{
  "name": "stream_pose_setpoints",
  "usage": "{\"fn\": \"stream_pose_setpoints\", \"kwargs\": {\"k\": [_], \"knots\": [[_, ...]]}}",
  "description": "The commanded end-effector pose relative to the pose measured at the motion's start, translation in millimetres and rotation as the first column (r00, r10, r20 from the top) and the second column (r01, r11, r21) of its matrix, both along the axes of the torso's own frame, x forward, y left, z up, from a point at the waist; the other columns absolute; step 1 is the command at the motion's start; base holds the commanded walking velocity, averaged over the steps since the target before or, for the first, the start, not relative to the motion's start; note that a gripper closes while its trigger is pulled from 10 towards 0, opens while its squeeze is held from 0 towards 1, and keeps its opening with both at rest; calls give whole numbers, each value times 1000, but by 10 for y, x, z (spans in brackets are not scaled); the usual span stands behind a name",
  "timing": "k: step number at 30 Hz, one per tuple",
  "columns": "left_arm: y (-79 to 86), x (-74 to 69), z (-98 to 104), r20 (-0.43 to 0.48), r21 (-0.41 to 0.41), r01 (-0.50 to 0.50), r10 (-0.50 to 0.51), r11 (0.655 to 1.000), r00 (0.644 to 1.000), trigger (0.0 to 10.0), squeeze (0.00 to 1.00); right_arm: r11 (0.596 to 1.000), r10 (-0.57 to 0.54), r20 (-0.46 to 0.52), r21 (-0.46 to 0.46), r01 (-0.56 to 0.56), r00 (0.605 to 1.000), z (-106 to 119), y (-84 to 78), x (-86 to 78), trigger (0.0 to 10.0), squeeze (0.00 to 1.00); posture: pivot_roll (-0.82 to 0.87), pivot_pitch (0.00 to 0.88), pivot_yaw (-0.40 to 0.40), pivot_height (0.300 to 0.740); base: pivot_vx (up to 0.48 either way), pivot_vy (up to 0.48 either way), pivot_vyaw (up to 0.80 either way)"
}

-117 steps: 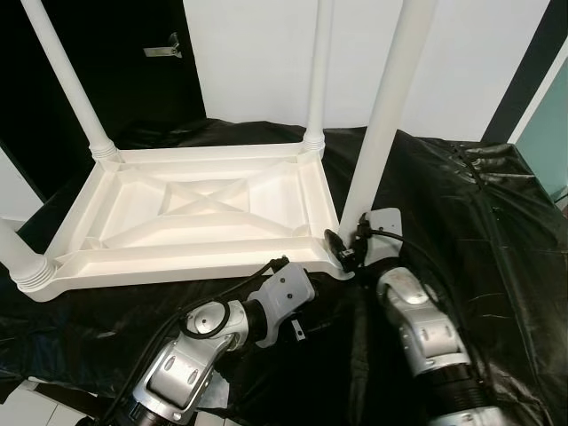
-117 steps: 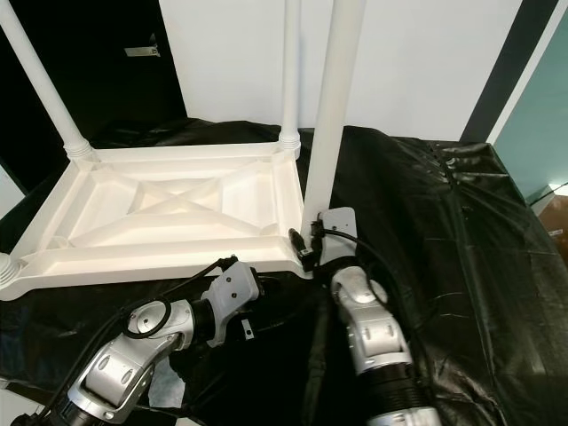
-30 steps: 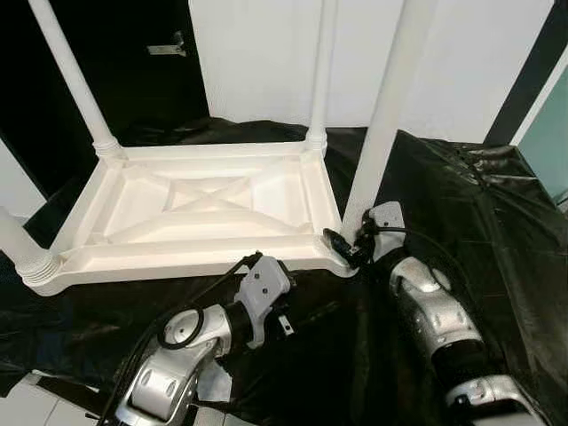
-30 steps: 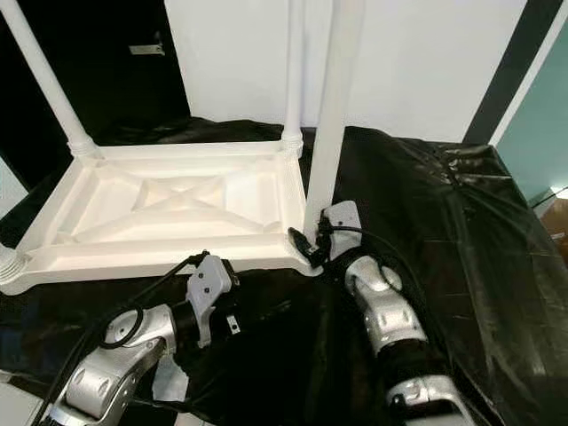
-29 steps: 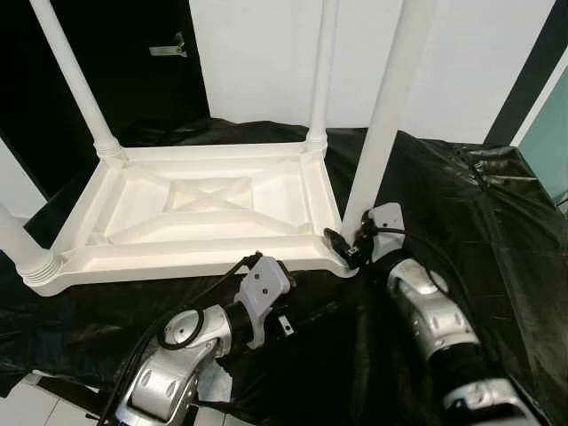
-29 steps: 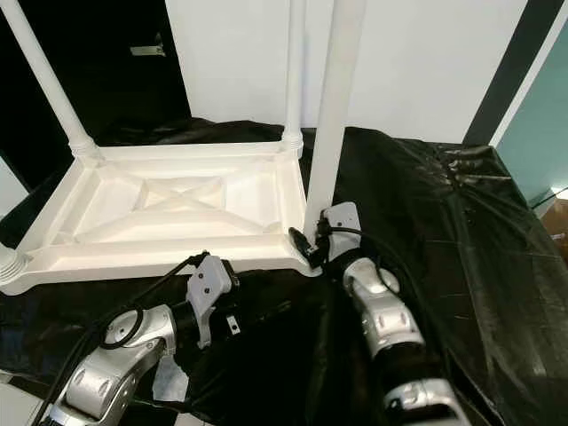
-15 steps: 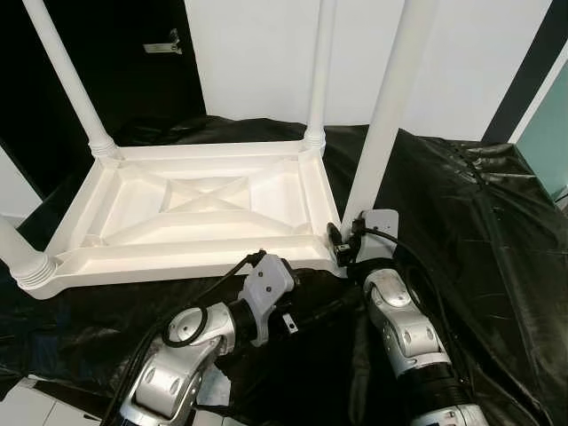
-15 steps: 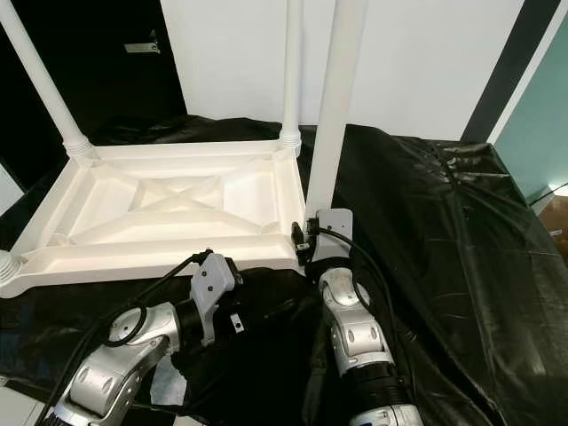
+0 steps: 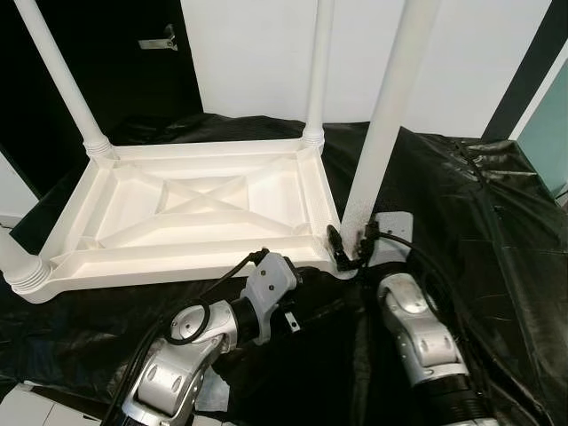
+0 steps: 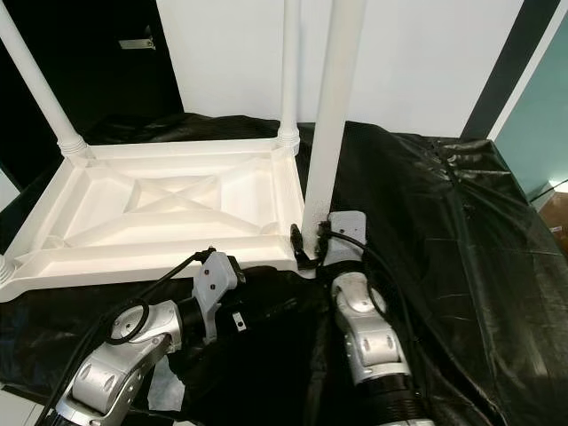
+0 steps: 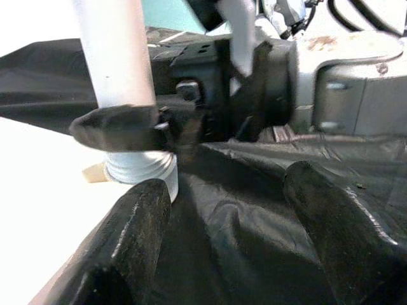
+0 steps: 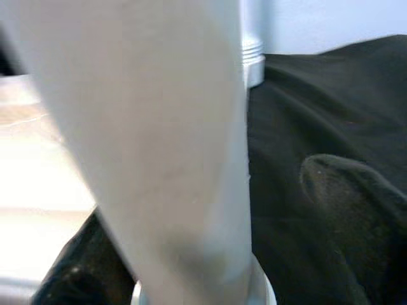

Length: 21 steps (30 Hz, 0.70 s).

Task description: Building children table

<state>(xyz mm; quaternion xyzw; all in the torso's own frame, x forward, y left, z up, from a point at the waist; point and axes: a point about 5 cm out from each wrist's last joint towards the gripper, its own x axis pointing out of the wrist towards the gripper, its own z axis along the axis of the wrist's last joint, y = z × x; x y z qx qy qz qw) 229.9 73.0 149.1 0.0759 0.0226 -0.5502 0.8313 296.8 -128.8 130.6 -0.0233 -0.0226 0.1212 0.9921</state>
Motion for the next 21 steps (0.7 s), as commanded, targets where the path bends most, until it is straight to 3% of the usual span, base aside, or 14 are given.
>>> {"fn": "stream_pose_setpoints", "kwargs": {"k": [1, 3, 4, 5, 6, 8, 10, 14, 20, 21], "knots": [[16, 33, 0, 4, 13, -38, 38, 999, 999, 10000, 0, 998, 58, 8, 8, -58, 998, 7, -100, -28, 10000, 1000, -23, 0, -20, 740, 0, 0, 0], [18, 35, 3, 5, 13, -38, 38, 999, 999, 10000, 0, 993, 122, 4, -6, -122, 993, 7, -131, -34, 10000, 1000, -26, 0, -17, 740, 0, 0, 0], [19, 37, 5, 6, 12, -38, 38, 999, 999, 10000, 0, 979, 200, -6, -27, -200, 980, 7, -143, -35, 10000, 443, -25, 0, -17, 740, 0, 0, 0], [19, 37, 5, 6, 12, -38, 38, 999, 999, 10000, 0, 979, 200, -6, -27, -200, 980, 7, -143, -35, 10000, 443, -25, 0, -17, 740, 0, 0, 0], [22, 40, 6, 6, 12, -38, 38, 999, 999, 10000, 0, 965, 257, -12, -47, -257, 966, 11, -155, -29, 10000, 0, -27, 0, -16, 740, 0, 0, 0], [27, 51, 11, 8, 12, -38, 38, 999, 999, 10000, 0, 938, 337, -24, -77, -338, 941, 25, -172, 20, 10000, 0, -27, 0, -13, 740, 0, 0, 0], [27, 51, 11, 8, 12, -38, 38, 999, 999, 10000, 0, 938, 337, -24, -77, -338, 941, 25, -172, 20, 10000, 0, -27, 0, -13, 740, 0, 0, 0], [35, 75, 25, 15, 13, -38, 38, 999, 999, 10000, 0, 867, 475, -66, -132, -480, 877, 53, -117, 164, 10000, 0, -18, 0, -18, 740, 0, 0, 0], [44, 89, 36, 20, 11, -46, 46, 999, 999, 10000, 0, 812, 553, -104, -156, -562, 827, 70, -64, 280, 10000, 0, -2, 0, -26, 740, 0, 0, 0], [45, 89, 39, 22, 11, -49, 48, 999, 999, 10000, 0, 795, 571, -117, -167, -583, 812, 64, -57, 300, 4745, 0, 6, 0, -31, 740, 0, 0, 0]]}}
